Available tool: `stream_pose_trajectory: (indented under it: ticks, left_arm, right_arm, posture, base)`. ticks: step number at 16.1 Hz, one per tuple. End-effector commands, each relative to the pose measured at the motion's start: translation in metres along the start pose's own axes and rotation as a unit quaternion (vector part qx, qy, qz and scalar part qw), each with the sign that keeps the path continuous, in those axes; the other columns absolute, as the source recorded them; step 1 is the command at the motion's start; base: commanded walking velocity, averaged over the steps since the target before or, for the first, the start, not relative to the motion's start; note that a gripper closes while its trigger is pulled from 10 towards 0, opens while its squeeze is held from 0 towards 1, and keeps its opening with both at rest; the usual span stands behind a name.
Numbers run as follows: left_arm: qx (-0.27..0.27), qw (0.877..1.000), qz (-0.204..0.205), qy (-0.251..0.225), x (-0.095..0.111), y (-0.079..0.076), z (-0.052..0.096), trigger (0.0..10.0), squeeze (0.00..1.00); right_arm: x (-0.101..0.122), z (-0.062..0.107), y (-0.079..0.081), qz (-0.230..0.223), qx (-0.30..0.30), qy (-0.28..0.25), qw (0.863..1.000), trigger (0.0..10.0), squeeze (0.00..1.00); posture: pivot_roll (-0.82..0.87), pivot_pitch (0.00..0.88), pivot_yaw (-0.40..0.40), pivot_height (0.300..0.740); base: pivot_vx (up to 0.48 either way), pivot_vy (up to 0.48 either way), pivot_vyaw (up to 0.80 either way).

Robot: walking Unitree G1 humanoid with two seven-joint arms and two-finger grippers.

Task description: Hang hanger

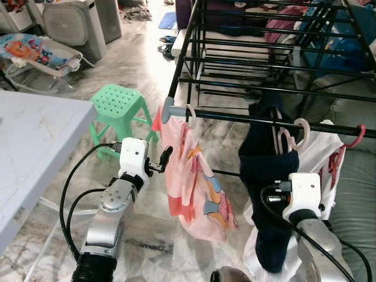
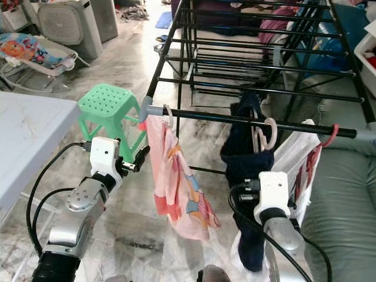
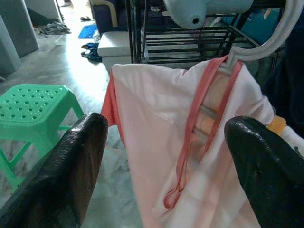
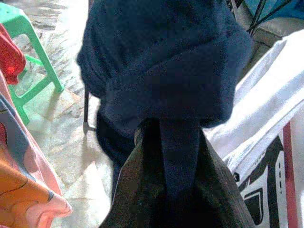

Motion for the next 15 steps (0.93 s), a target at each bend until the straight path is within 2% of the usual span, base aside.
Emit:
stream_pose_trajectory:
  ticks: [1,15]
  left_arm:
    - [0.001,1.000,-0.007,0.000,0.001,0.002,0.000,10.0,0.00]
    - [0.001,1.000,-0.009,-0.001,0.001,0.000,-0.003,10.0,0.00]
  right_arm:
    - [0.010,0.000,-0.004,-0.001,-0.006,-0.016,1.000,10.0,0.00]
    - [0.021,-0.013,-0.001,-0.008,-0.001,-0.028,1.000,10.0,0.00]
  posture:
    - [-0.05,0.014,0.006,0.740]
    - [-0.05,0.000,0.000,0.740]
  base:
    - [-0.262,0.000,0.00]
    - [-0.263,0.000,0.00]
Point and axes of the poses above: a point about 5 cm out from each wrist's last joint towards the gripper, its own z axis pointing back from the gripper into the wrist, its own x axis along the axis of the wrist's last joint, y = z × x, the point moved 4 cm from there along -z, pointing out of the wrist towards the gripper, and after that the axes turned 14 degrees about z, right-handed, at the moved point
